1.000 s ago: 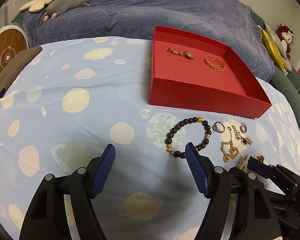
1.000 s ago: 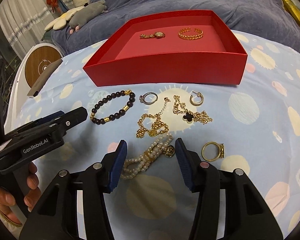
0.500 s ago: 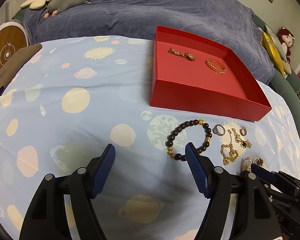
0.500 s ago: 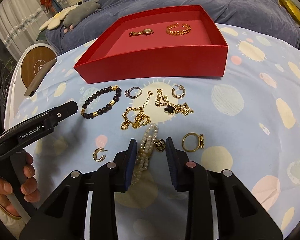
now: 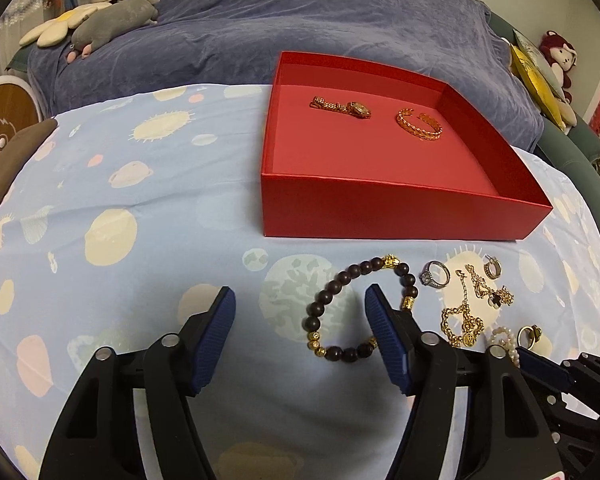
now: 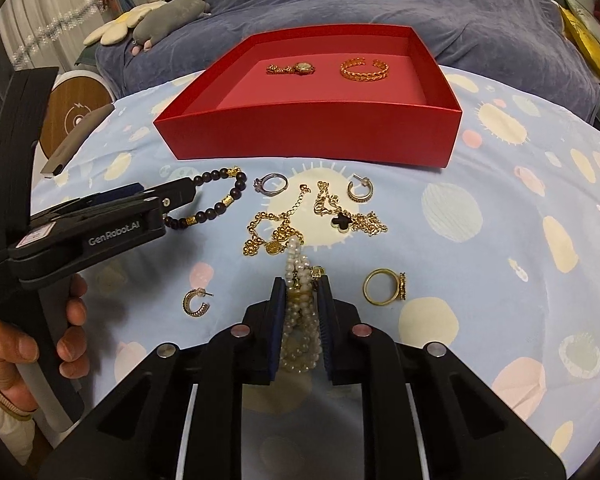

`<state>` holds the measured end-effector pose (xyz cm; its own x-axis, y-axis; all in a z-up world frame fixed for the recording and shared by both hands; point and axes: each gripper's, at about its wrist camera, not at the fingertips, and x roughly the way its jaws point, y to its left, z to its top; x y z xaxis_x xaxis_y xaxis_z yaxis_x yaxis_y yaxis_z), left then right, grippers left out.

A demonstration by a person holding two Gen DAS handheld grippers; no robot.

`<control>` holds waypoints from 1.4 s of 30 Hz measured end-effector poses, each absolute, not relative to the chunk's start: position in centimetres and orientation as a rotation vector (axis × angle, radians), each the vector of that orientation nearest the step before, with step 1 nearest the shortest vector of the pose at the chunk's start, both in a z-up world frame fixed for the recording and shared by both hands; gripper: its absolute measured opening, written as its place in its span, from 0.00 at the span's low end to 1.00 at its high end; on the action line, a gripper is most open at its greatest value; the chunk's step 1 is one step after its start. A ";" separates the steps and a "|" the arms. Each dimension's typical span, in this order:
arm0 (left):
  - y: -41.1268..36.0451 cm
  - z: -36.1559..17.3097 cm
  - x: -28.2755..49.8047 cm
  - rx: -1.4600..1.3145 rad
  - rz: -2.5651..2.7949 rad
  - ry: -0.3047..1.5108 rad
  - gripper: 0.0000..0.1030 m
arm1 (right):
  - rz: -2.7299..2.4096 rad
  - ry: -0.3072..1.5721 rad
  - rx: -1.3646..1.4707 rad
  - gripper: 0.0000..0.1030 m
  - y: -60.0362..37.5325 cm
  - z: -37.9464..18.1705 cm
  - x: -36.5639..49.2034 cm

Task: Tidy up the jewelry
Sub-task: 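Grasp the pearl necklace with the right tool while the left tool grasps the black bead bracelet, then lower both held pieces into the red box and open both tools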

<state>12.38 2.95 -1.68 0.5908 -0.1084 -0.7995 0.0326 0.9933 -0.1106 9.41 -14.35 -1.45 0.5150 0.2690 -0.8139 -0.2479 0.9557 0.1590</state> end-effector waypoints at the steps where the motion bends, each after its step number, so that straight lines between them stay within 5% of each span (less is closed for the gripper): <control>1: 2.8 -1.7 12.5 -0.075 -0.078 0.928 0.56 | 0.314 0.981 0.026 0.15 -14.4 -1.4 9.4; 5: 2.4 -1.8 12.6 -0.033 -0.073 0.912 0.43 | 0.327 0.985 0.042 0.15 -14.5 -1.3 9.4; 9: 1.9 -1.7 12.4 -0.009 -0.101 0.906 0.09 | 0.329 0.983 0.047 0.15 -14.5 -1.2 9.3; 11: 1.7 -1.7 12.3 -0.001 -0.110 0.905 0.06 | 0.329 0.982 0.048 0.15 -14.5 -1.1 9.3; 42: 3.0 8.2 7.1 -0.147 -0.301 0.744 0.05 | 0.327 0.832 0.171 0.15 -19.6 5.7 9.6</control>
<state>7.10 2.99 8.20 0.6952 -0.3202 -0.6436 0.2168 0.9470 -0.2370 9.61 -19.58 5.74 0.6274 0.3501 -0.6956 -0.2176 0.9365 0.2751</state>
